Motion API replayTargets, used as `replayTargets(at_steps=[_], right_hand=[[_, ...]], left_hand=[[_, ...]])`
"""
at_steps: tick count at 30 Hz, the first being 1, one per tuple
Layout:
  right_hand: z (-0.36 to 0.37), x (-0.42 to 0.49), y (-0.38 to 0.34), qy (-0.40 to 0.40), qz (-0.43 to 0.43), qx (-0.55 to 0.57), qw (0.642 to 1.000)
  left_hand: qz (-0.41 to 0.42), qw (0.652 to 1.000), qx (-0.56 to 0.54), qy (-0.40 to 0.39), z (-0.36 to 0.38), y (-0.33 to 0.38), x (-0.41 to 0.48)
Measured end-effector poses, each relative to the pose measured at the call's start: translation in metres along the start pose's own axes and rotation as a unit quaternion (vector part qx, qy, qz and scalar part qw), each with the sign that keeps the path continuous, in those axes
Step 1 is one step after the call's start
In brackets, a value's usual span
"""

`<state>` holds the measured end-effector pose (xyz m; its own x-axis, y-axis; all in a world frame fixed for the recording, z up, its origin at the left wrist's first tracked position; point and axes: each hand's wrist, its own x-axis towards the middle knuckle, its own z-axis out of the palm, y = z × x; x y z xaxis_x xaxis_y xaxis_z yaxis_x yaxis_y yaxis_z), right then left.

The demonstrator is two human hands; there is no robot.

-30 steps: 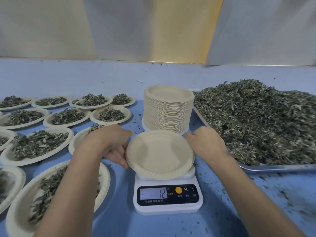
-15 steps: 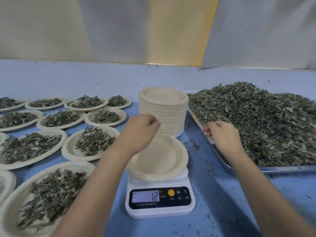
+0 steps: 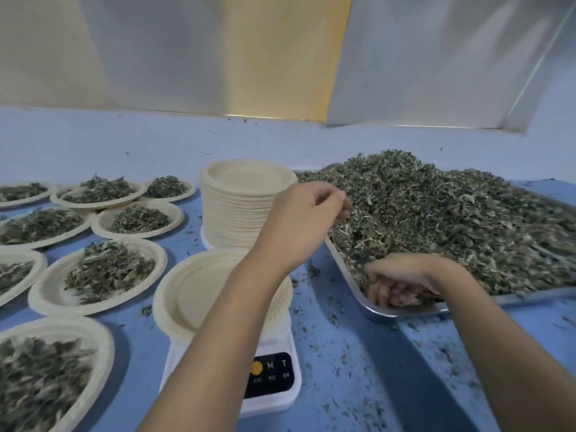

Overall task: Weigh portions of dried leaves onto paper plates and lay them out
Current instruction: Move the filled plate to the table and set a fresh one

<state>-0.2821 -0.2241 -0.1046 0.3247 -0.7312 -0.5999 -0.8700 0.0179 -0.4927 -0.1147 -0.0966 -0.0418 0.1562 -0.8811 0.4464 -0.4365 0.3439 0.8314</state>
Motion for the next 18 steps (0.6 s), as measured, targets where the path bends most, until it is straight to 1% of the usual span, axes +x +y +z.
replayTargets(at_steps=[2,4,5,7,9,10,11,12,13,14,15,16,18], right_hand=[[0.002,0.014,-0.009,0.078,-0.057,0.085,0.992],[0.004,0.030,-0.018,0.155,-0.115,0.168,0.967],[0.003,0.037,-0.022,0.177,-0.132,0.191,0.956],[0.002,0.047,-0.030,0.186,-0.149,0.251,0.938],[-0.002,0.054,-0.033,0.212,-0.162,0.353,0.897],[-0.005,0.057,-0.032,0.257,-0.169,0.388,0.869],[-0.008,0.059,-0.031,0.327,-0.164,0.380,0.850],[-0.010,0.062,-0.028,0.408,-0.142,0.318,0.844],[-0.011,0.065,-0.025,0.473,-0.106,0.230,0.843],[-0.013,0.069,-0.022,0.505,-0.067,0.152,0.847],[-0.014,0.073,-0.020,0.493,-0.031,0.112,0.862],[-0.014,0.077,-0.020,0.458,-0.011,0.106,0.882],[-0.013,0.083,-0.023,0.385,-0.004,0.109,0.916]], left_hand=[[0.001,1.000,-0.008,0.005,0.004,0.001,0.003],[0.003,1.000,-0.006,0.007,0.007,0.001,0.005],[0.003,1.000,-0.006,0.006,0.008,0.000,0.006],[0.000,1.000,-0.009,0.007,0.009,-0.001,0.008],[-0.001,1.000,-0.011,0.010,0.009,-0.004,0.009],[0.000,1.000,-0.010,0.011,0.008,-0.005,0.010],[0.000,1.000,-0.009,0.011,0.008,-0.007,0.010],[-0.002,1.000,-0.011,0.011,0.007,-0.008,0.010],[-0.005,1.000,-0.017,0.013,0.005,-0.009,0.011],[-0.008,0.999,-0.027,0.019,0.004,-0.010,0.012],[-0.012,0.999,-0.038,0.027,0.003,-0.010,0.013],[-0.017,0.998,-0.045,0.035,0.001,-0.011,0.014],[-0.023,0.997,-0.051,0.048,0.000,-0.013,0.015]])
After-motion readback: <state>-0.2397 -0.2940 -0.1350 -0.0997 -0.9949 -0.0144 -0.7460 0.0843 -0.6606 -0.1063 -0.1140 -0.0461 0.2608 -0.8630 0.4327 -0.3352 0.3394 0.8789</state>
